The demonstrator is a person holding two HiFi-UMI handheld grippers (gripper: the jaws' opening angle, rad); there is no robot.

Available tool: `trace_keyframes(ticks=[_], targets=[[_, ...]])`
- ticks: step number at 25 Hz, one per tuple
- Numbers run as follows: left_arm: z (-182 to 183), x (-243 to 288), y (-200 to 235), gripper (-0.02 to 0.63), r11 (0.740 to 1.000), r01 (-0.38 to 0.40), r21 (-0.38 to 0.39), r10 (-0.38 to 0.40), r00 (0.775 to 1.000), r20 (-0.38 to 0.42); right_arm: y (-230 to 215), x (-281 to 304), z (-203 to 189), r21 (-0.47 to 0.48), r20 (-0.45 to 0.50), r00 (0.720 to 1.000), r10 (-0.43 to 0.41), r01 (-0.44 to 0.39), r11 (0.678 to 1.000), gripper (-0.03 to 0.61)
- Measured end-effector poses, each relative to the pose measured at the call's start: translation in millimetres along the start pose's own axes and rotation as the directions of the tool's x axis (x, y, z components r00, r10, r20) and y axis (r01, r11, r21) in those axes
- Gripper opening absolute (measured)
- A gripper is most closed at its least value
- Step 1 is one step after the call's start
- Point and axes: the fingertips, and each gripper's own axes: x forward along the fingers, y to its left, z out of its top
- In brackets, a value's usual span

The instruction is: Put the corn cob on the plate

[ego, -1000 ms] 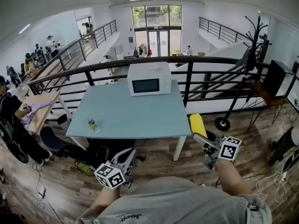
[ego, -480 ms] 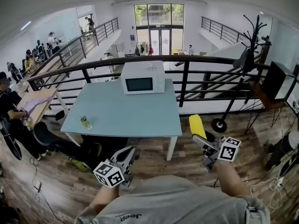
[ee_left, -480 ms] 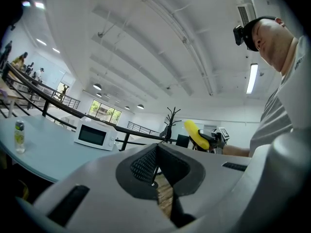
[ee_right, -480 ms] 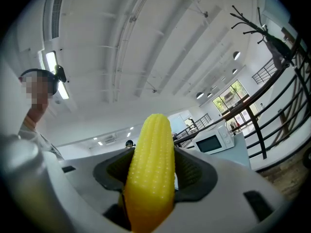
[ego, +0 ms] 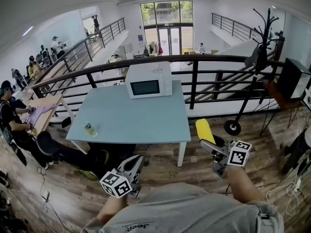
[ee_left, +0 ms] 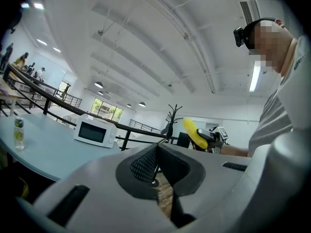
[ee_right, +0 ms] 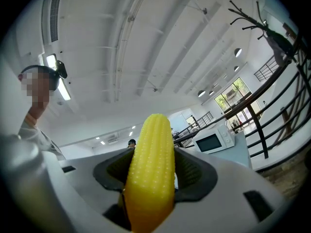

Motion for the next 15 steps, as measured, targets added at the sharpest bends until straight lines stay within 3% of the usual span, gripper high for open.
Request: trace_keyframes(ticks=[7, 15], targets=[[15.9, 12.7, 60.6, 0.017, 0.999, 0.048, -0.011, -0.048, 0.999, 0.003, -15.9, 46.9, 1.3, -0.012, 0.014, 0.998, -0.059, 0.059, 0.998, 0.258], [64.5, 25.0, 161.2, 0.017, 0.991, 0.131, -0.007, -0.131, 0.991, -0.007, -19.2, 144.8, 12.5, -0.039, 0.048, 0.993, -0.112, 0.114, 0.993, 0.258]])
